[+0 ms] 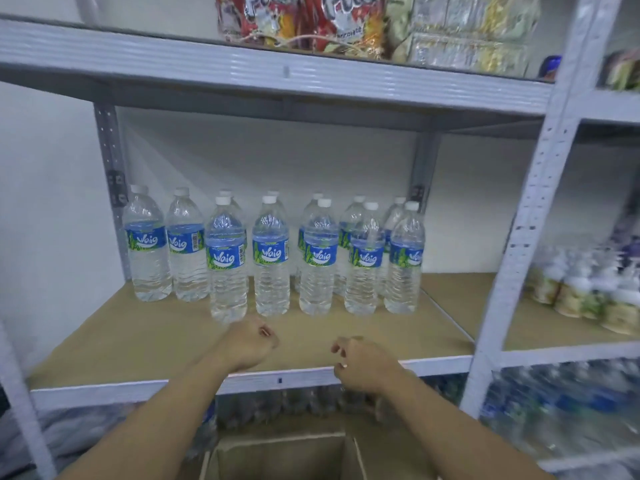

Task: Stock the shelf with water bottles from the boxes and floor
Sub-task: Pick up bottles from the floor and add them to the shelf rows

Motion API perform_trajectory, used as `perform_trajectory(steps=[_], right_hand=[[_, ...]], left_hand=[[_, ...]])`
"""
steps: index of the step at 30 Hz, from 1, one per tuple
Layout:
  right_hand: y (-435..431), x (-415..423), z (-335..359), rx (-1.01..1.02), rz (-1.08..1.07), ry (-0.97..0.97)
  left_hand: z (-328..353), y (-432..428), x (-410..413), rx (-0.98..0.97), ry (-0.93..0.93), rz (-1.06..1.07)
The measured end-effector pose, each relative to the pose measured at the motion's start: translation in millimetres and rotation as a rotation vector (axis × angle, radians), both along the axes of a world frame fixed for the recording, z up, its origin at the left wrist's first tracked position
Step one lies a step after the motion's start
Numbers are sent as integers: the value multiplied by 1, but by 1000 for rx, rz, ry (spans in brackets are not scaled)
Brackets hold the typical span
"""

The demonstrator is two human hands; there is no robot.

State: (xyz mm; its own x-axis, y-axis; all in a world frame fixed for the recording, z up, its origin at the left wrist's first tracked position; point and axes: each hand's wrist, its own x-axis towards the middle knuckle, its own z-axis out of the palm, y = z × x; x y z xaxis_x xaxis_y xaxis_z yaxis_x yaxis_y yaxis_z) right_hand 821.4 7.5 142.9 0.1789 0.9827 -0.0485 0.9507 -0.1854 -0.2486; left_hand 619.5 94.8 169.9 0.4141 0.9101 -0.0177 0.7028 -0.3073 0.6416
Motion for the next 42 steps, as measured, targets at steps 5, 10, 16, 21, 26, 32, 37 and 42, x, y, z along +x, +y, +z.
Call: perform_trajectory(steps=[5,10,16,21,26,32,37,42], right_hand=[[-90,22,-2,-79,-48,27],[-173,43,1,-144,-147,38],[-276,66,14,-131,-335,58],[-340,90,8,-194,-516,101],[-381,123,-20,-248,-674,130],[-440,152,-79,-297,-871,210],[-465,175,-147,-342,-973,301],[-460,200,-229,-388,-1033,421]], left_hand=[[-9,-75,20,-75,74,-132],[-7,-138,54,-42,168,-283],[5,-208,112,5,136,-470],[-11,-272,165,-38,157,-694],[-46,-306,219,-81,202,-803],[-106,-332,272,-158,256,-866],[-174,-355,306,-234,300,-837],[-256,-375,327,-308,301,-772]])
